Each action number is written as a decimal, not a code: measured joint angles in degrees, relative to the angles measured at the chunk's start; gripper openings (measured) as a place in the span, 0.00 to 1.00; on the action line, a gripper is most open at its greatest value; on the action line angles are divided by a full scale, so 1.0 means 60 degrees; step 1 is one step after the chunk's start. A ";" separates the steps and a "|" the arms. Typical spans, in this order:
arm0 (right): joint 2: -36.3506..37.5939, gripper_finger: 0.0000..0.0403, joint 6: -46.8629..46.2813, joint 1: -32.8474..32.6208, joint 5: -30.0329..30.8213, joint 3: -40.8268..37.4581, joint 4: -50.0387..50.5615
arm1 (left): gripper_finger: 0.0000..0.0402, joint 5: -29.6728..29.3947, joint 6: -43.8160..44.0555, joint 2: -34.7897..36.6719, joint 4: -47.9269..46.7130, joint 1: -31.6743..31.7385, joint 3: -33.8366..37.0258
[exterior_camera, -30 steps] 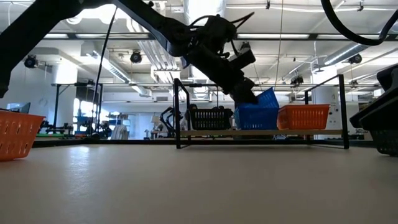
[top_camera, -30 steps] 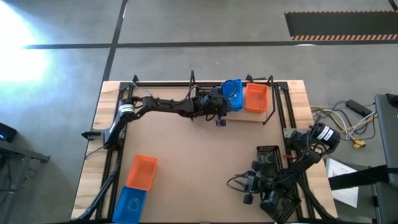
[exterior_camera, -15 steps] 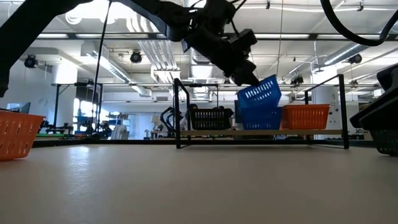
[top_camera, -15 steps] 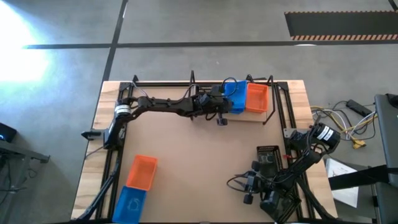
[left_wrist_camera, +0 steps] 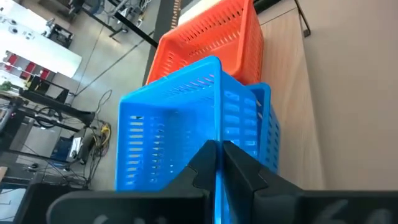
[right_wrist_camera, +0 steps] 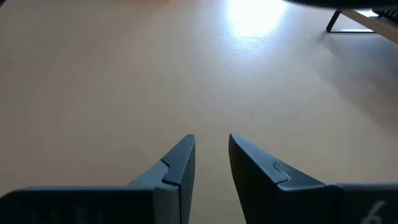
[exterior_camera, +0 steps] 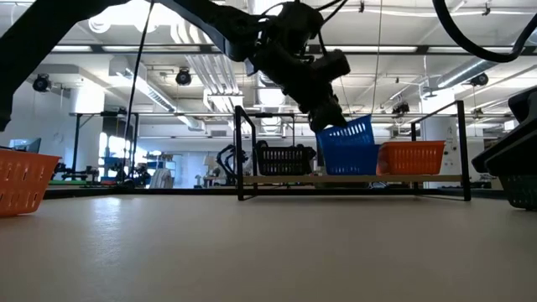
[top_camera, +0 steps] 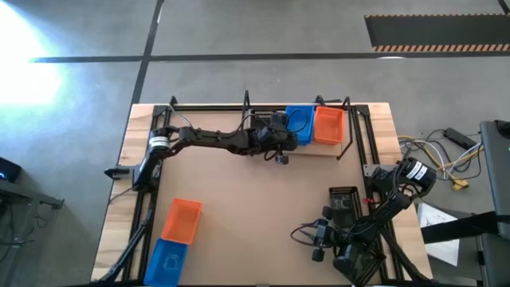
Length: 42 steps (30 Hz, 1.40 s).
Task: Stack baskets on shelf by color
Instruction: Stack the top blue basket on top of the blue basket on the shelf
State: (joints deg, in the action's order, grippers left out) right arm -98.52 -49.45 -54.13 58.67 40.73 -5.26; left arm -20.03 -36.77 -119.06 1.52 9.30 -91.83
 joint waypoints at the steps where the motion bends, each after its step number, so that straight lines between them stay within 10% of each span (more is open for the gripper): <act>1: 0.0000 0.23 0.0000 0.0000 0.0000 0.0000 0.0000 | 0.00 0.0006 0.0000 -0.0044 0.0007 0.0000 0.0000; 19: 0.0000 0.23 0.0007 0.0000 0.0011 0.0000 0.0011 | 0.37 0.0235 0.0820 -0.0103 -0.1260 -0.0069 -0.0468; 42: 0.0000 0.23 0.0022 0.0000 0.0084 0.0000 0.0011 | 0.34 0.1640 0.2328 -0.0154 -0.1414 0.0583 -0.0080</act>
State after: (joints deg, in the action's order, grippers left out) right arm -98.52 -49.32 -54.13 59.18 40.73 -5.19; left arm -10.18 -22.81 -119.98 -6.96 12.80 -92.31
